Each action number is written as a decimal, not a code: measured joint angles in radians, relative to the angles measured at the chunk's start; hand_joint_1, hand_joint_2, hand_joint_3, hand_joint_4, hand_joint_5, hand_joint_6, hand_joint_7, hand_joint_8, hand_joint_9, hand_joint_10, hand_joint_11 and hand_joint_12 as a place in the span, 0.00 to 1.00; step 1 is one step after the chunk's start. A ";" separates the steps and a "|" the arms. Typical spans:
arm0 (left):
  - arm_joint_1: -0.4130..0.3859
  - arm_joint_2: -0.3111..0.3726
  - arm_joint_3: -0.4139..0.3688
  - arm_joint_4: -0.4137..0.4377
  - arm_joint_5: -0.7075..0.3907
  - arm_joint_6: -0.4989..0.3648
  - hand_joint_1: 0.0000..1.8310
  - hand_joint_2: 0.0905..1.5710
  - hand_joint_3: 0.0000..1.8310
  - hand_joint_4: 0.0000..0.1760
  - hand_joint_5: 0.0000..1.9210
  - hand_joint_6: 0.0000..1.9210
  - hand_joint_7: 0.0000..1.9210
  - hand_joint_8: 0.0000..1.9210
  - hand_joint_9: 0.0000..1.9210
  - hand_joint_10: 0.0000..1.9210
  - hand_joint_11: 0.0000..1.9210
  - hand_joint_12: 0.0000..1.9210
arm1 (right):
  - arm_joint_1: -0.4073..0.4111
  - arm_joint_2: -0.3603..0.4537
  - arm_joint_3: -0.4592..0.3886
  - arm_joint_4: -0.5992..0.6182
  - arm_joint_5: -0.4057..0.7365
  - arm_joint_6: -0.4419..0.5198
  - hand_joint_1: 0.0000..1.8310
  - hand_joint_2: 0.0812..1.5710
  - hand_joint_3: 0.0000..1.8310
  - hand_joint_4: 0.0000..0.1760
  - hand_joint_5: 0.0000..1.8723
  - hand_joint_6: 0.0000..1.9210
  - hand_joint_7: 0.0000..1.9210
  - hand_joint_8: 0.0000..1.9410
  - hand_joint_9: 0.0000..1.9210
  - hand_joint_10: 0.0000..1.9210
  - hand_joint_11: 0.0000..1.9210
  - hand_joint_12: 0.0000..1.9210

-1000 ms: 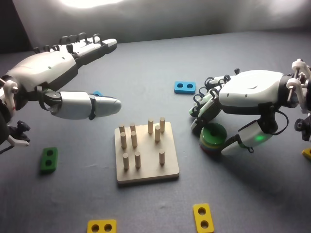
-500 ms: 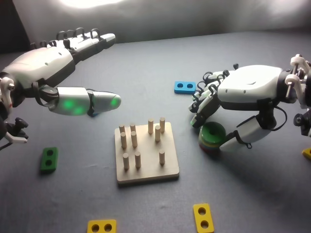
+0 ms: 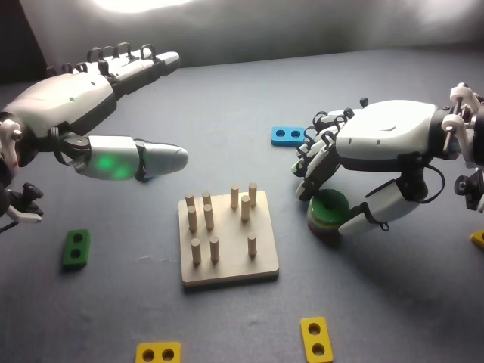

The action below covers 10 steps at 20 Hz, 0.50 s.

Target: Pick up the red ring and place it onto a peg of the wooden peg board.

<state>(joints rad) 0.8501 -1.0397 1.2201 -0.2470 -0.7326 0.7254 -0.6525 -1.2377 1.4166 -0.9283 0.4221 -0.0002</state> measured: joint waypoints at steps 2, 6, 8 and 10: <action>-0.001 0.002 0.000 -0.001 -0.001 0.000 0.21 0.60 0.00 1.00 0.04 0.00 0.01 0.00 0.00 0.00 0.00 0.05 | 0.000 0.000 0.000 0.000 0.000 0.000 0.53 0.64 0.00 0.07 0.42 0.04 0.26 0.00 0.16 0.02 0.00 0.50; -0.001 0.002 0.000 0.000 -0.001 0.000 0.22 0.60 0.00 1.00 0.04 0.00 0.01 0.00 0.00 0.00 0.00 0.05 | 0.000 0.000 0.000 0.001 0.001 0.000 0.55 0.66 0.00 0.04 0.46 0.06 0.27 0.00 0.18 0.02 0.00 0.55; -0.001 0.002 0.000 0.000 -0.001 0.000 0.22 0.60 0.00 0.99 0.04 0.00 0.01 0.00 0.00 0.00 0.00 0.05 | 0.000 0.000 0.000 0.001 0.003 0.001 0.55 0.74 0.00 0.34 0.45 0.61 0.29 0.00 0.18 0.02 0.00 0.56; -0.001 0.002 0.000 0.000 -0.001 0.000 0.21 0.60 0.00 1.00 0.03 0.00 0.01 0.00 0.00 0.00 0.00 0.05 | 0.000 0.000 0.000 0.001 0.004 0.001 0.54 0.74 0.00 0.50 0.44 0.64 0.28 0.00 0.18 0.02 0.00 0.58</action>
<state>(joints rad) 0.8494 -1.0382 1.2201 -0.2470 -0.7334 0.7254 -0.6525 -1.2373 1.4166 -0.9272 0.4263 0.0006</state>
